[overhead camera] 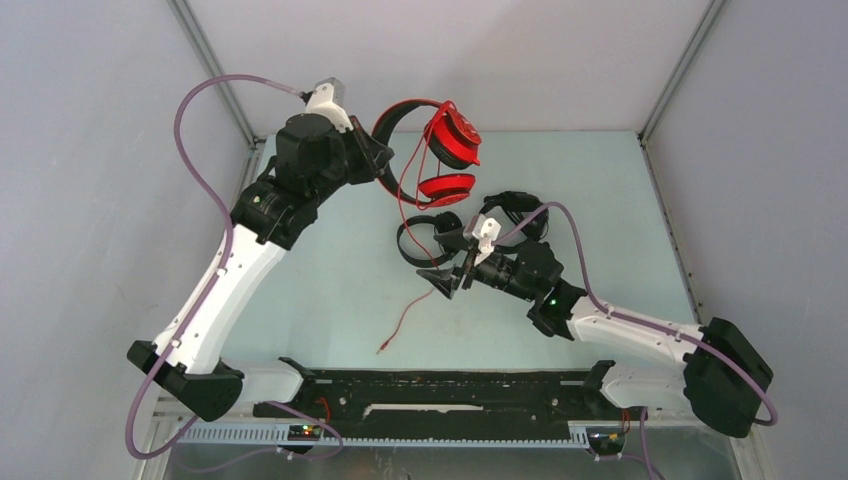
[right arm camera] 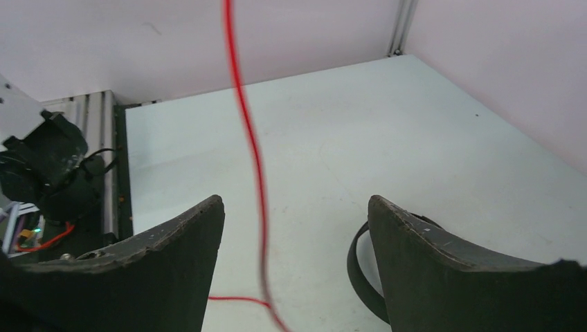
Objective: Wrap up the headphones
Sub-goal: Wrap the headphones cable around the headphones.
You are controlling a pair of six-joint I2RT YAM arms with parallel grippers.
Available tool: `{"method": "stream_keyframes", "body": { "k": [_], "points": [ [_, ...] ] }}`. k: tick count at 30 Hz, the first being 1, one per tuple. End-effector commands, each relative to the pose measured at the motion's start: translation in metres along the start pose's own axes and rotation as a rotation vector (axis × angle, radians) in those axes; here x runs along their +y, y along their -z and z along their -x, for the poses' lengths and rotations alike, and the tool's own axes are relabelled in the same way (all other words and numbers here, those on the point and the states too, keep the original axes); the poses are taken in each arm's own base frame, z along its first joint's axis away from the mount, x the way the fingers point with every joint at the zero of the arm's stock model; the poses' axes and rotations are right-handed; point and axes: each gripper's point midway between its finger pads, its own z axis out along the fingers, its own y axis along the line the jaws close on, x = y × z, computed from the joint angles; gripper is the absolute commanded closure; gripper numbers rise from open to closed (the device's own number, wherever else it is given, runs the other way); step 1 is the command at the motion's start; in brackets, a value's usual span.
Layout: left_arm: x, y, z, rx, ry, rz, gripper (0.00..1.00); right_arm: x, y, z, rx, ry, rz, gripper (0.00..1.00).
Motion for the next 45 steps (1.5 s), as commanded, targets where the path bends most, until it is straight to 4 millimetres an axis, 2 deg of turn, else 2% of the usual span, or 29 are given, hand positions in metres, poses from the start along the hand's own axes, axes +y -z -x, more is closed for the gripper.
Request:
{"method": "stream_keyframes", "body": {
  "k": [1,5,11,15,20,25,29,31,32,35,36,41,45],
  "points": [
    [-0.043,0.032,0.052,-0.131,0.077,-0.161,1.0,-0.016,-0.007,0.008,-0.065,0.061,-0.038,0.21],
    [-0.048,0.032,0.054,-0.129,0.088,-0.173,1.0,-0.018,-0.013,-0.013,-0.026,0.029,-0.024,0.23],
    [-0.052,0.034,0.061,-0.147,0.106,-0.188,1.0,-0.01,-0.014,-0.043,0.009,-0.025,0.024,0.37],
    [-0.055,0.037,0.066,-0.159,0.106,-0.196,1.0,-0.006,-0.012,-0.061,0.029,-0.072,0.036,0.42],
    [-0.06,0.04,0.073,-0.175,0.118,-0.209,1.0,-0.001,-0.014,-0.071,0.025,-0.11,0.059,0.44],
    [-0.061,0.041,0.075,-0.181,0.125,-0.214,1.0,0.003,-0.018,-0.073,0.008,-0.132,0.075,0.38],
    [-0.062,0.043,0.076,-0.186,0.131,-0.219,1.0,0.006,-0.022,-0.075,-0.015,-0.158,0.09,0.37],
    [-0.062,0.044,0.077,-0.189,0.134,-0.22,1.0,0.009,-0.023,-0.076,-0.025,-0.17,0.106,0.45],
    [-0.062,0.044,0.077,-0.189,0.135,-0.221,1.0,0.01,-0.024,-0.078,-0.024,-0.177,0.11,0.54],
    [-0.063,0.044,0.078,-0.192,0.132,-0.222,1.0,0.005,-0.021,-0.087,0.008,-0.204,0.081,0.92],
    [-0.061,0.044,0.08,-0.2,0.121,-0.214,1.0,0.002,-0.018,-0.091,0.018,-0.213,0.066,1.0],
    [-0.021,0.039,0.099,-0.255,0.117,-0.053,1.0,-0.014,0.011,-0.093,0.034,-0.254,-0.003,1.0],
    [-0.011,0.041,0.113,-0.287,0.156,-0.052,1.0,-0.016,0.029,-0.109,0.099,-0.225,-0.046,1.0]
  ]
}}
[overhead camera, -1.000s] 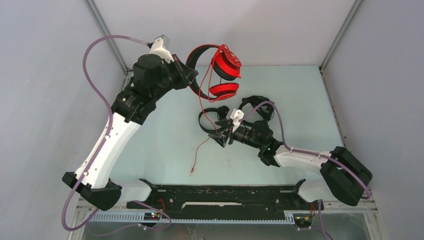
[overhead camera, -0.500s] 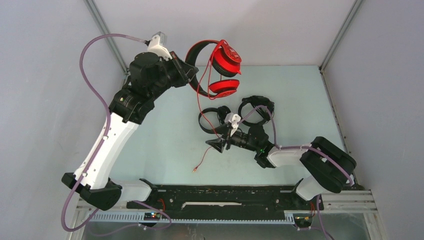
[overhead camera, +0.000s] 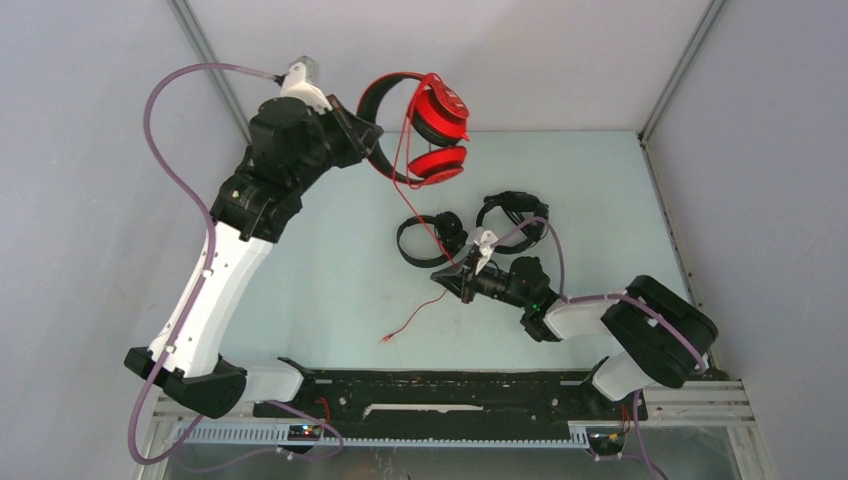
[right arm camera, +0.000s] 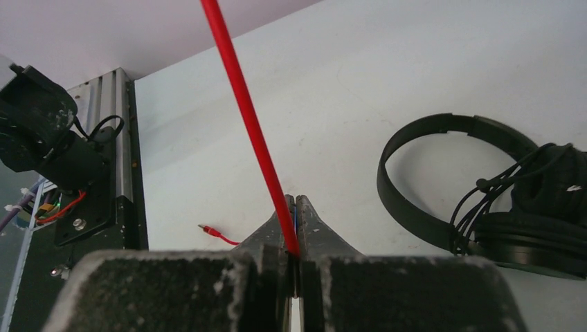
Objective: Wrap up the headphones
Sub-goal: Wrap the headphones cable around the headphones.
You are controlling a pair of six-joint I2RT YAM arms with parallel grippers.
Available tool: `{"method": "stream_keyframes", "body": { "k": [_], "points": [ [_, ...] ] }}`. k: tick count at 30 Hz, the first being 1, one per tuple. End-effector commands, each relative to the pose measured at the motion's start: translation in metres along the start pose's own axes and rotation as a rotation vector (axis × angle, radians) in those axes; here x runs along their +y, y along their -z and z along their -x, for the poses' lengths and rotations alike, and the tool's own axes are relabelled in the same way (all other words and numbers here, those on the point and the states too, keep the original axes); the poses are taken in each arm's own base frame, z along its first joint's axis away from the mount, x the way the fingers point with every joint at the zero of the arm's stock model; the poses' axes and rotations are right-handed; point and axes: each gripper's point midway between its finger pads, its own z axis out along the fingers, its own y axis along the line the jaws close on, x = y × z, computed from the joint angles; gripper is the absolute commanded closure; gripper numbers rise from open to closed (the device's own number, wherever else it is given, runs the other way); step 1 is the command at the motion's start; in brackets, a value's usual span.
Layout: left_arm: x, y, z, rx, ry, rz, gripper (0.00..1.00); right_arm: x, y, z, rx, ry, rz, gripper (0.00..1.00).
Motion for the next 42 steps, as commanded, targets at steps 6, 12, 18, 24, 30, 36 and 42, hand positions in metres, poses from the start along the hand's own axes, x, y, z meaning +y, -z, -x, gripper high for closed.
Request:
{"method": "stream_keyframes", "body": {
  "k": [6,12,18,24,30,36,42],
  "points": [
    [-0.024,0.021,0.058,-0.145,0.064,-0.092,1.0,-0.024,0.019,0.004,-0.001,-0.019,-0.122,1.0],
    [-0.015,0.023,0.053,-0.126,0.014,-0.056,1.0,-0.064,0.036,0.014,-0.03,-0.105,-0.269,1.0],
    [-0.031,0.026,0.032,-0.033,-0.082,-0.192,1.0,-0.085,0.039,0.028,0.001,-0.147,-0.325,1.0],
    [-0.023,0.027,-0.024,0.195,-0.294,-0.303,1.0,-0.121,0.061,0.055,0.048,-0.338,-0.421,1.0],
    [-0.003,0.024,-0.064,0.293,-0.372,-0.329,1.0,-0.13,0.079,0.097,0.056,-0.377,-0.464,1.0],
    [0.007,0.016,-0.099,0.347,-0.531,-0.377,1.0,-0.104,0.077,0.143,0.07,-0.374,-0.387,1.0],
    [0.011,0.011,-0.137,0.447,-0.734,-0.414,1.0,-0.08,0.071,0.161,0.162,-0.44,-0.281,1.0]
  ]
}}
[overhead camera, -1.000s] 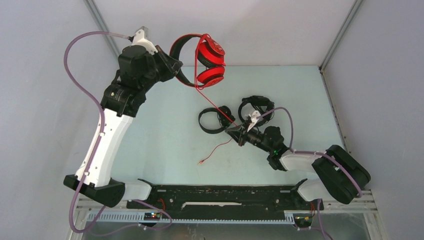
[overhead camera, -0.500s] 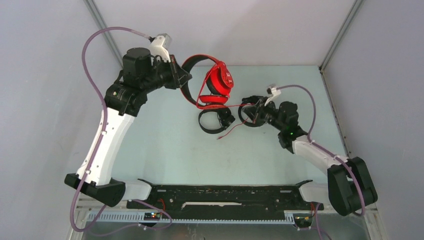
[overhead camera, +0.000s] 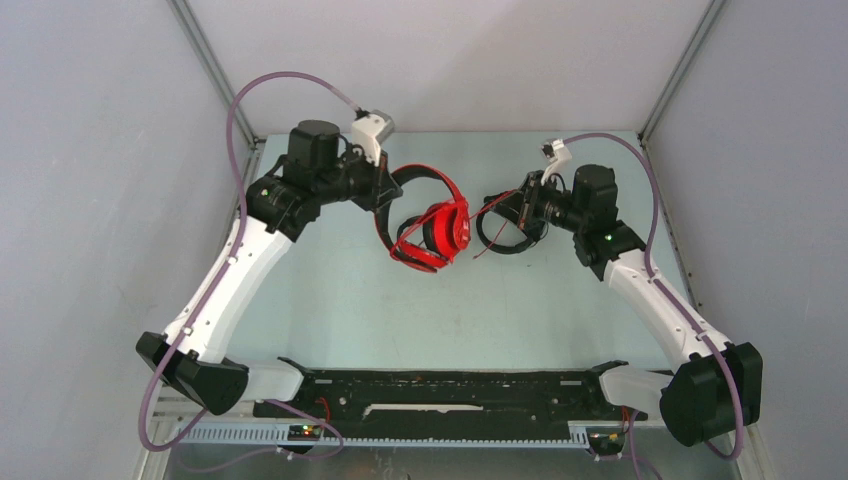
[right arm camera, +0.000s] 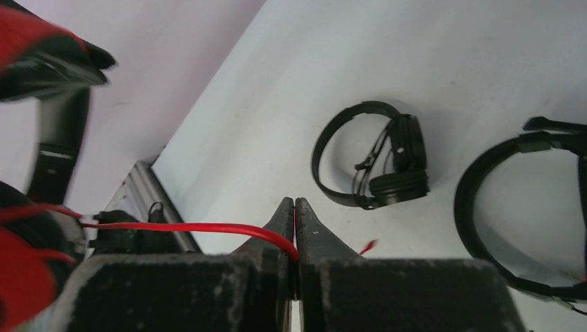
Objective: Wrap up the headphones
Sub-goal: Wrap the headphones cable around the headphones.
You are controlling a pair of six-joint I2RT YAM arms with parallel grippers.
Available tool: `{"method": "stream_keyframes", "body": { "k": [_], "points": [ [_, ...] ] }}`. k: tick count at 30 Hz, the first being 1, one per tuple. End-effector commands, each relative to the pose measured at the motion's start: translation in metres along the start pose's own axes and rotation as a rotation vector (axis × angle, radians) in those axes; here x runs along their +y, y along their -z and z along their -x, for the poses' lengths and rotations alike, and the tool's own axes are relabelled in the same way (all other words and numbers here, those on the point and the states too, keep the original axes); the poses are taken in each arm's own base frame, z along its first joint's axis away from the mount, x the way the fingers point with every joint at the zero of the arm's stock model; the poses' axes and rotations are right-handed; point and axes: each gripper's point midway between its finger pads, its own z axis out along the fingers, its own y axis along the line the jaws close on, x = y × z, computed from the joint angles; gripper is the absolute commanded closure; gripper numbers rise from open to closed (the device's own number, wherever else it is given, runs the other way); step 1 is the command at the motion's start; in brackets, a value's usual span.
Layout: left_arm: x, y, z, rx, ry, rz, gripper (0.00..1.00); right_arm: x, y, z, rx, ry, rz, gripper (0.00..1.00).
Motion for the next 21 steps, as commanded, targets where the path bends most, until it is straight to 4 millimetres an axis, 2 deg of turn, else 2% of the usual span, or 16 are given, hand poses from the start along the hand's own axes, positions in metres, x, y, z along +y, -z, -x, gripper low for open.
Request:
{"method": "stream_keyframes", "body": {
  "k": [1,7,14,21],
  "points": [
    [-0.015,-0.003,-0.006,0.027,-0.196,-0.047,1.0,0.019,0.01,0.01,0.079,-0.052,0.037,1.0],
    [0.011,-0.014,-0.012,0.083,-0.229,0.118,1.0,0.039,0.018,0.024,0.058,-0.061,0.098,1.0],
    [0.018,-0.027,-0.012,0.094,-0.271,0.189,1.0,0.063,0.022,0.034,0.069,-0.096,0.194,1.0],
    [0.045,-0.02,-0.001,0.097,-0.261,0.408,1.0,0.089,0.025,0.037,0.1,-0.15,0.289,1.0]
  ]
}}
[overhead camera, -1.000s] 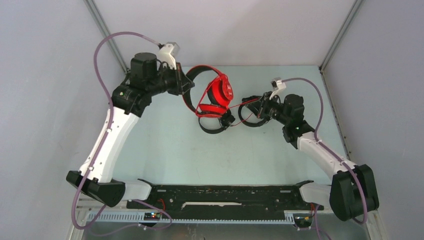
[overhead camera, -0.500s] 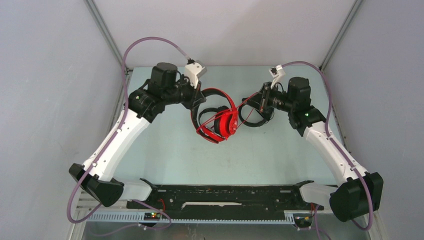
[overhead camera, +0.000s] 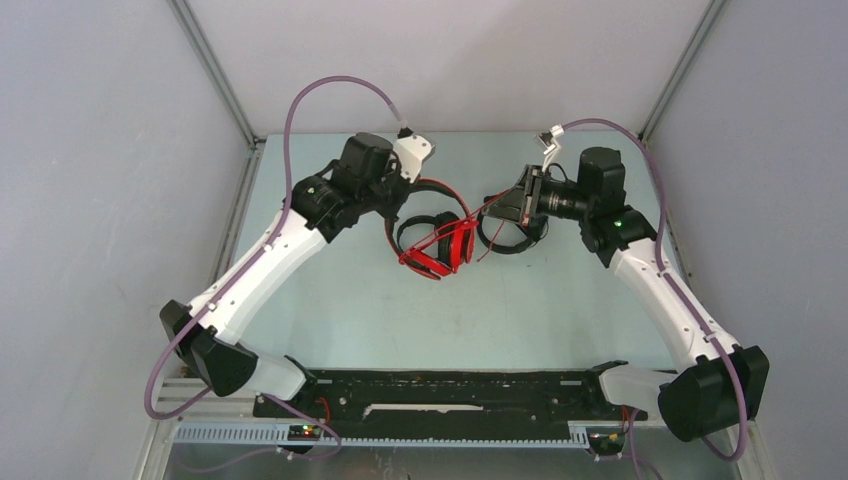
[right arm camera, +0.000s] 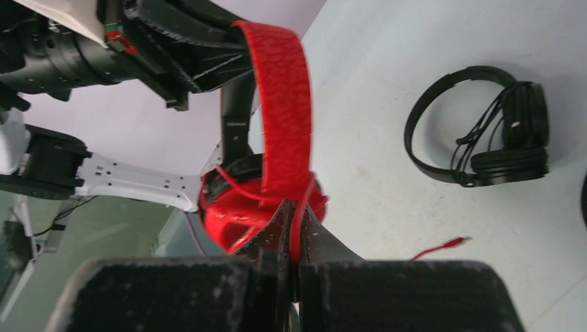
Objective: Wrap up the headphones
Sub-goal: Wrap the headphones cable around the headphones.
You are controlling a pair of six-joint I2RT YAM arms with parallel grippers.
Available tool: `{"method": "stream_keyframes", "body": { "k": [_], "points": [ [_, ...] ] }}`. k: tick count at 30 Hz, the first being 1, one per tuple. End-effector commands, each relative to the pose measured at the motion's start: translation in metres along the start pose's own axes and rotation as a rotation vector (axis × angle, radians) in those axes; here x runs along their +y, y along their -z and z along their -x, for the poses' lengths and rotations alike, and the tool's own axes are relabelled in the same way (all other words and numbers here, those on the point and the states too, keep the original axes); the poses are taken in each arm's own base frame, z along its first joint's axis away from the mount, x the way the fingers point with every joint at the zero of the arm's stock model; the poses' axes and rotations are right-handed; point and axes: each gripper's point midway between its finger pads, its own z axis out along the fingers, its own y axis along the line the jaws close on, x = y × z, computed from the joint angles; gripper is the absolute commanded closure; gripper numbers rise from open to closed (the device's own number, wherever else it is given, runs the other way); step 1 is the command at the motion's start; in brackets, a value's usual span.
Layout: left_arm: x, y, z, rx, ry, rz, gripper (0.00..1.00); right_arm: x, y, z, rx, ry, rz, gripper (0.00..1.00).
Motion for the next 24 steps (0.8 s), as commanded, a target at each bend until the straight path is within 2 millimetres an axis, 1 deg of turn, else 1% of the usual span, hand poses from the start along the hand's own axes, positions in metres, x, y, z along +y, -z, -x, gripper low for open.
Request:
{"method": "stream_keyframes", "body": {
  "k": [1,4,7,13,19,24],
  "points": [
    [0.034,0.014,0.021,-0.044,0.004,0.195,1.0,0.04,0.003,0.02,-0.028,0.02,0.105,0.99],
    [0.04,0.019,0.025,-0.067,0.005,0.249,1.0,0.053,-0.002,0.019,-0.024,0.012,0.135,0.97],
    [0.043,0.023,0.029,-0.098,0.032,0.285,1.0,0.068,-0.011,0.012,0.005,-0.005,0.192,0.95],
    [0.046,0.029,0.032,-0.151,0.118,0.328,1.0,0.088,-0.029,0.008,0.016,-0.002,0.263,0.9],
    [0.048,0.023,0.031,-0.172,0.255,0.363,1.0,0.099,-0.045,0.009,0.003,-0.022,0.305,0.89],
    [0.051,0.02,0.034,-0.198,0.381,0.402,1.0,0.107,-0.057,0.004,0.02,-0.011,0.304,0.86]
  ]
}}
